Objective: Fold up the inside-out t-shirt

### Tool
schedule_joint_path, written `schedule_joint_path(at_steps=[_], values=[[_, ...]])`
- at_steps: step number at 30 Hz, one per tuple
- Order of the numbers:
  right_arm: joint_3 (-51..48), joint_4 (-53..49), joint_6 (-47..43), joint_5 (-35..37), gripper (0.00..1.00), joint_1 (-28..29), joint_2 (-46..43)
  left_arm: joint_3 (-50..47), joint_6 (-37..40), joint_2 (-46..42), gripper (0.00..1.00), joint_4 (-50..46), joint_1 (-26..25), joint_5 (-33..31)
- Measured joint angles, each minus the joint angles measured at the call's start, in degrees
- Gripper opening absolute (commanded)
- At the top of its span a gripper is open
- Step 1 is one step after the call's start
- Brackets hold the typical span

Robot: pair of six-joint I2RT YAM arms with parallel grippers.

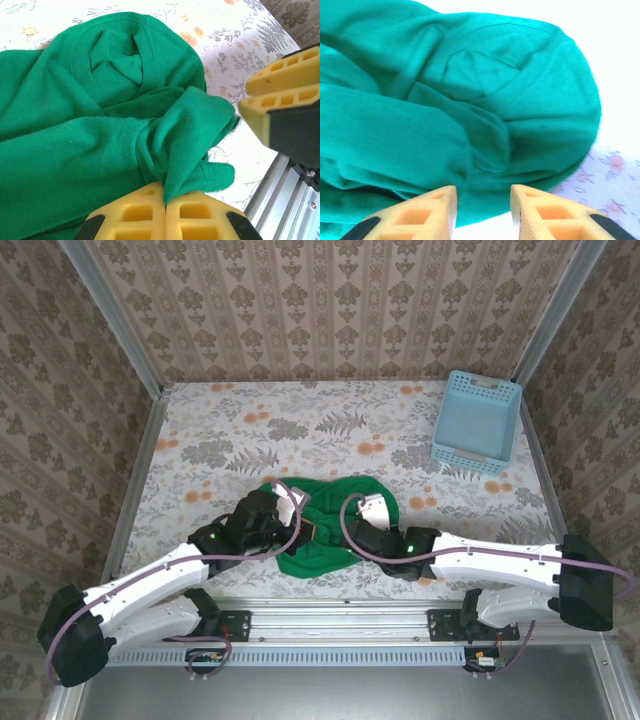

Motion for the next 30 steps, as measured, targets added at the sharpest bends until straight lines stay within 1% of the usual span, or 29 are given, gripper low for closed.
schedule_joint_path(at_steps=[1, 2, 7, 11, 13, 16, 18, 21, 25, 28, 30], values=[[-0.2, -0.8, 0.1, 0.2, 0.31, -0.5, -0.9, 0.0, 0.0, 0.0, 0.0, 0.0, 0.0, 0.0], [-0.4, -1.4, 0.1, 0.2, 0.35, -1.0, -2.0, 0.0, 0.0, 0.0, 0.0, 0.0, 0.0, 0.0], [-2.9, 0.0, -2.3, -2.3, 0.58, -1.6, -7.9, 0.1, 0.0, 0.0, 0.0, 0.0, 0.0, 0.0], [-3.2, 3.6, -3.7, -4.6, 0.78, 1.0, -8.0, 0.4, 0.0, 0.0, 0.0, 0.0, 0.0, 0.0], [-3.0, 5.1, -3.7, -5.1, 0.82, 2.3, -5.7, 0.5, 0.0, 0.0, 0.0, 0.0, 0.0, 0.0], [-1.9, 5.6, -3.1, -5.2, 0.83, 3.0, -0.4, 0.5, 0.0, 0.0, 0.0, 0.0, 0.0, 0.0], [-0.8, 5.1, -2.3, -4.7, 0.79, 3.0, 2.8, 0.6, 0.0, 0.0, 0.0, 0.0, 0.0, 0.0], [1.4, 1.7, 0.2, -2.2, 0.69, 3.0, 5.3, 0.7, 0.0, 0.0, 0.0, -0.1, 0.0, 0.0], [2.6, -4.1, 3.8, 2.3, 0.46, 2.6, 5.1, 0.7, 0.0, 0.0, 0.0, -0.5, 0.0, 0.0], [2.6, -7.9, 5.3, 4.2, 0.31, 1.5, 4.0, 0.7, 0.1, 0.0, 0.0, -0.6, 0.0, 0.0], [2.6, -9.2, 5.6, 4.5, 0.23, 0.7, 2.7, 0.7, 0.1, 0.0, 0.0, -0.6, 0.0, 0.0]])
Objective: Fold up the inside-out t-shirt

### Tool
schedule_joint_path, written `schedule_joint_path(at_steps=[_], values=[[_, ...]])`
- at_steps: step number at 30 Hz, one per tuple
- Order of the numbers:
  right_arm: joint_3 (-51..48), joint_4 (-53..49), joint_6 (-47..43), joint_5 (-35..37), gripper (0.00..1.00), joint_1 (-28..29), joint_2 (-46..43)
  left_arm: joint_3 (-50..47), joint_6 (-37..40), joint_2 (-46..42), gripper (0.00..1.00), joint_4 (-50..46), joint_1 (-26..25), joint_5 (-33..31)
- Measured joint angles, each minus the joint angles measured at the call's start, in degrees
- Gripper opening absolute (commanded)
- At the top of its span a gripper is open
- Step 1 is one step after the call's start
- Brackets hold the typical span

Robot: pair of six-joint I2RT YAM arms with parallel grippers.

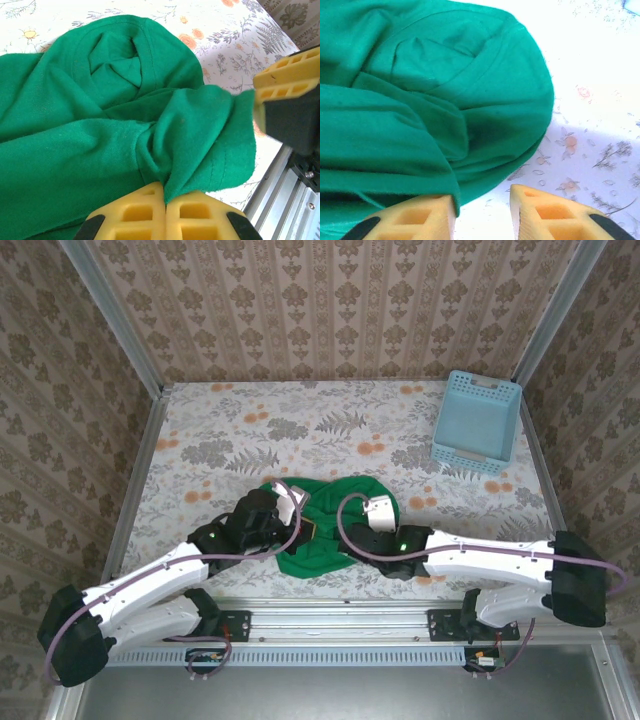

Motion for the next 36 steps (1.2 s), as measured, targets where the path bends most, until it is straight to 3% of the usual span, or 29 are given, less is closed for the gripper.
schedule_joint_path(at_steps=[8, 12, 17, 27, 36], values=[[-2.8, 0.0, -2.4, -1.8, 0.14, -6.1, -8.3, 0.0, 0.0, 0.0, 0.0, 0.0, 0.0, 0.0], [-5.5, 3.7, -6.2, -6.0, 0.43, -7.2, -12.0, 0.0, 0.0, 0.1, 0.0, 0.0, 0.0, 0.0], [-7.1, 10.8, -10.1, -11.8, 0.58, -2.9, -12.9, 0.0, 0.0, 0.2, 0.0, 0.2, 0.0, 0.0], [-7.3, 17.3, -10.7, -14.2, 0.52, -0.9, -2.9, 0.0, 0.0, 0.5, 0.0, 0.4, 0.0, 0.0], [-6.9, 17.6, -9.0, -11.9, 0.41, -3.9, 1.0, 0.0, 0.0, 0.2, 0.0, 0.4, 0.0, 0.4]])
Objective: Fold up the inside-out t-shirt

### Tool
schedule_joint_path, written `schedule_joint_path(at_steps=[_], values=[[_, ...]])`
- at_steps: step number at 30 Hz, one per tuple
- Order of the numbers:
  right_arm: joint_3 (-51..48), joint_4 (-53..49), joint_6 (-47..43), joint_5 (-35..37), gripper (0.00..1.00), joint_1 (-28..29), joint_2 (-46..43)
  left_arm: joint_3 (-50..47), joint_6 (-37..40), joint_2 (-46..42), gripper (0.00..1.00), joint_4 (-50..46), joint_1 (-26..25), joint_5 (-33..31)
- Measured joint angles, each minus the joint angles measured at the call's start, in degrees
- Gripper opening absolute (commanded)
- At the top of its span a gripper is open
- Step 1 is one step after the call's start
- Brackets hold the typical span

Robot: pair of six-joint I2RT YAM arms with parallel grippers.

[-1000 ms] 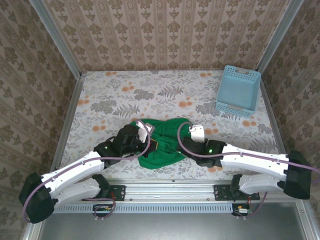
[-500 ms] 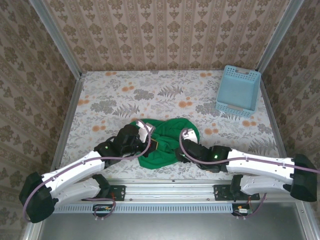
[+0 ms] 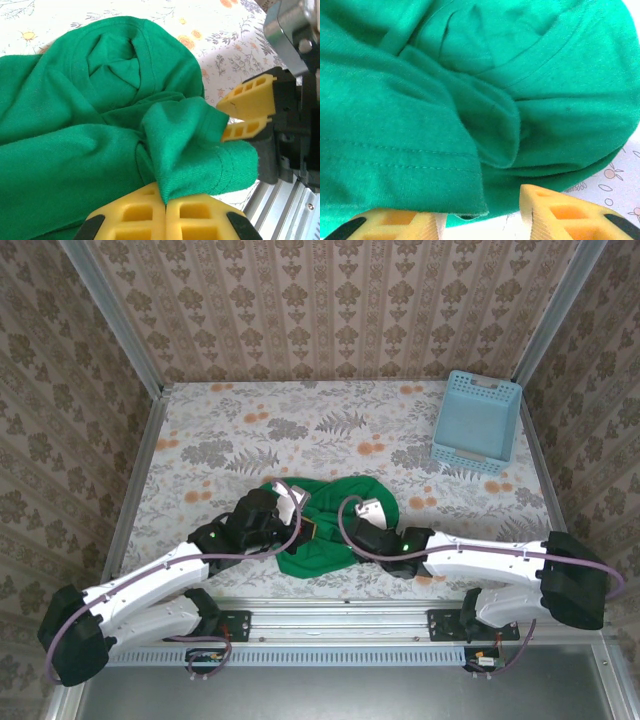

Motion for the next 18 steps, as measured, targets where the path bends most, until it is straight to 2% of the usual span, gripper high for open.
schedule_joint_path(at_steps=[3, 12, 14, 18], values=[[0.0, 1.3, 0.2, -0.3, 0.34, -1.8, -0.2, 0.0, 0.0, -0.2, 0.0, 0.0, 0.0, 0.5], [0.0, 2.6, 0.7, -0.9, 0.04, -4.3, -0.7, 0.0, 0.0, -0.7, 0.0, 0.0, 0.0, 0.9], [-0.1, 2.1, 0.6, -0.9, 0.0, -4.3, -1.2, 0.0, 0.0, -1.0, 0.0, 0.0, 0.0, 0.2], [-0.1, -1.1, 0.4, 0.2, 0.0, -4.3, -3.9, 0.0, 0.7, -1.0, 0.0, -1.0, 0.0, -1.7]])
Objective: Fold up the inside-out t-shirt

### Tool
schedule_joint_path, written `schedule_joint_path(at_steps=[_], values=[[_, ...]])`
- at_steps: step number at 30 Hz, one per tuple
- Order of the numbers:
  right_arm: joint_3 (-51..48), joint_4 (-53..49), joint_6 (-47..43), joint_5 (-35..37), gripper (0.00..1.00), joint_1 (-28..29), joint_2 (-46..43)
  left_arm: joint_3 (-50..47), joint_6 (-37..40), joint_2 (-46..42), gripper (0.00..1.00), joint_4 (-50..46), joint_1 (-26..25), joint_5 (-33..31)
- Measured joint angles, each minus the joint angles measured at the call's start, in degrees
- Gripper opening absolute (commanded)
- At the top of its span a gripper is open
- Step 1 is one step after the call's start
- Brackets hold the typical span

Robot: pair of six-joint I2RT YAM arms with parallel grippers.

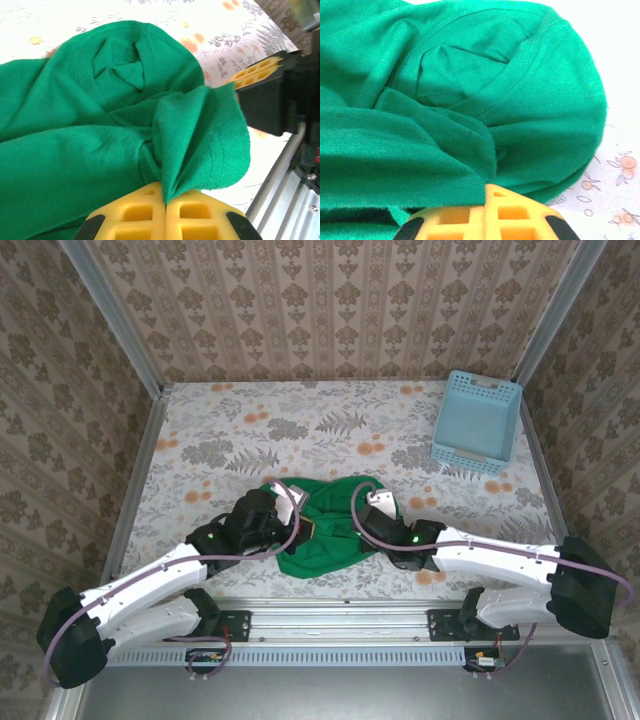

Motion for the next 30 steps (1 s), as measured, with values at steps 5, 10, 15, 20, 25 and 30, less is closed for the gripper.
schedule_joint_path(at_steps=[5, 10, 15, 20, 25, 30], values=[[0.1, -3.9, -1.9, -0.1, 0.0, -0.3, -5.4, 0.2, 1.7, 1.0, 0.05, -2.1, 0.0, -2.5], [0.1, -3.1, -4.0, -5.0, 0.0, -0.5, -13.2, 0.3, 2.9, 3.4, 0.17, -3.0, 0.0, -4.3], [0.0, -1.0, -5.4, -8.4, 0.0, -0.8, -16.0, 0.8, 3.1, 3.4, 0.35, -4.5, -0.4, -6.5], [0.0, -0.5, -6.5, -10.4, 0.0, -0.9, -15.6, 4.1, 3.1, 0.7, 0.5, -9.4, -7.8, -14.0], [0.6, 1.5, -7.1, -12.8, 0.0, 0.1, -13.9, 9.9, 3.1, 2.2, 0.58, -10.5, -20.1, -23.3], [4.2, 2.7, -8.1, -14.6, 0.0, 2.6, -12.1, 11.4, 1.4, 8.9, 0.73, -8.5, -23.3, -29.0]])
